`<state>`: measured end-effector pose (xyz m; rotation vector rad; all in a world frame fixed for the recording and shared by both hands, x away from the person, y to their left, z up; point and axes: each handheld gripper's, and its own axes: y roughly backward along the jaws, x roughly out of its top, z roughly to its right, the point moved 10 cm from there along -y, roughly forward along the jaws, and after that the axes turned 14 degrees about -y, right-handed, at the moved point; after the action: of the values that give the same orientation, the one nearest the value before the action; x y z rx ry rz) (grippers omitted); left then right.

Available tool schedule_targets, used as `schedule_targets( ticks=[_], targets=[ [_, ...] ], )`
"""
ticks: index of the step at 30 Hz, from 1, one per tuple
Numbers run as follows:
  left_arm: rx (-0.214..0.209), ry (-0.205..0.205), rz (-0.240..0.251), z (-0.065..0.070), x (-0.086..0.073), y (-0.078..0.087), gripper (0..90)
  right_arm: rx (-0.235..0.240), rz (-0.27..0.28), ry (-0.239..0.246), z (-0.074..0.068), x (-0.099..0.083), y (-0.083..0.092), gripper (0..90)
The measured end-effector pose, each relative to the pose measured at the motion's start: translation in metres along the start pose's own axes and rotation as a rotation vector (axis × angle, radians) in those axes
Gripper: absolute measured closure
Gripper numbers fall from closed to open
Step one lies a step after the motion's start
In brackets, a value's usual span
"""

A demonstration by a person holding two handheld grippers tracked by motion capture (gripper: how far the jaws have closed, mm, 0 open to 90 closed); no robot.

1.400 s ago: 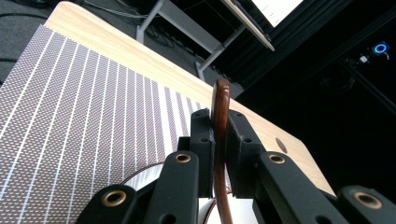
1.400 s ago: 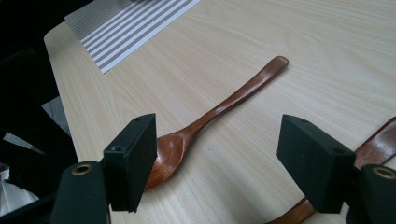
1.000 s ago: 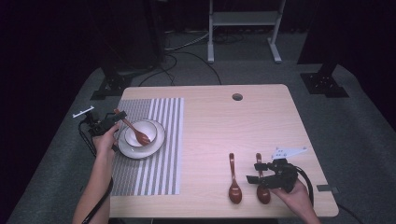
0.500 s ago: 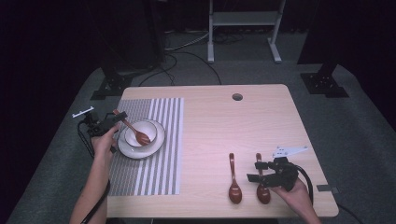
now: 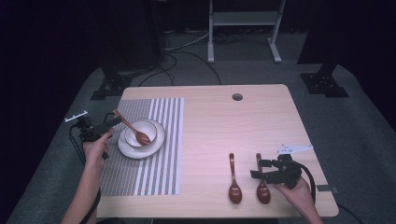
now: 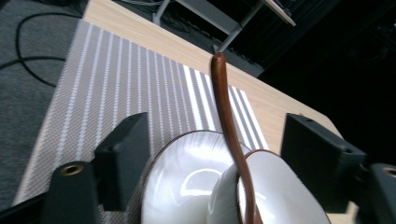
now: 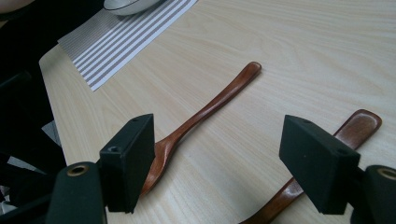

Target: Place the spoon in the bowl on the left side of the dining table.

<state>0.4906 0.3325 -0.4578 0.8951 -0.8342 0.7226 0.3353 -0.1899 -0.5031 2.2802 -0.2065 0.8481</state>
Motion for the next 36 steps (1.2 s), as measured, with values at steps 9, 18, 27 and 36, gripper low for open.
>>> schedule_targets(
  ticks=[9,18,27,36],
  targets=[
    [-0.019,-0.035,0.015,0.001,-0.004,0.019,17.5,-0.015,0.013,-0.008,0.000,0.000,0.003,24.0],
    [-0.032,-0.094,0.000,0.015,-0.008,0.029,9.5,-0.023,0.030,-0.012,0.000,0.001,0.008,22.8],
    [-0.066,-0.138,-0.013,0.035,-0.015,0.030,9.3,-0.025,0.034,-0.021,0.002,0.002,0.012,21.8],
    [-0.096,-0.146,-0.009,0.048,-0.018,0.030,9.3,-0.032,0.049,-0.024,0.004,0.004,0.017,21.7]
  ],
)
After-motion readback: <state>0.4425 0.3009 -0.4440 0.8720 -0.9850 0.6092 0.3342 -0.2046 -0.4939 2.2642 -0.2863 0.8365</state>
